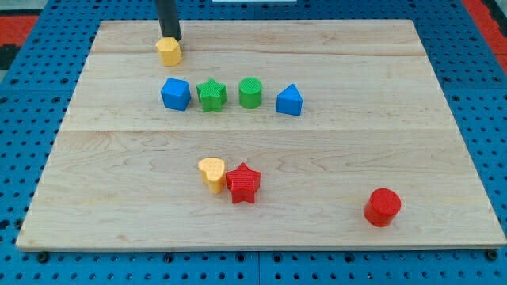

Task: Push the yellow hexagon parallel left to the yellow heart

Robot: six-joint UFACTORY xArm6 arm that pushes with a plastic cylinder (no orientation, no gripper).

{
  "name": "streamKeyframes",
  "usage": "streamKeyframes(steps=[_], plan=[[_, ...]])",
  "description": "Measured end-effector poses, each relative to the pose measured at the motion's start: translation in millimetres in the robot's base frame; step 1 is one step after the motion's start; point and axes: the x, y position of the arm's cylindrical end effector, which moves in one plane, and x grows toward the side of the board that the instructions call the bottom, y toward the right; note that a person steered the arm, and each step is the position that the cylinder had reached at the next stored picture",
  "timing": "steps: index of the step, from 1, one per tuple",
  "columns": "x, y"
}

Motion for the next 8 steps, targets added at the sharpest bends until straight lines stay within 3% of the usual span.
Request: streamKeyframes(steps=[2, 4, 6, 7, 8], plan=[[22.4, 24.5], [30.2, 11.9], [93.6, -31.0], [132.7, -25.0], [146.0, -36.9]])
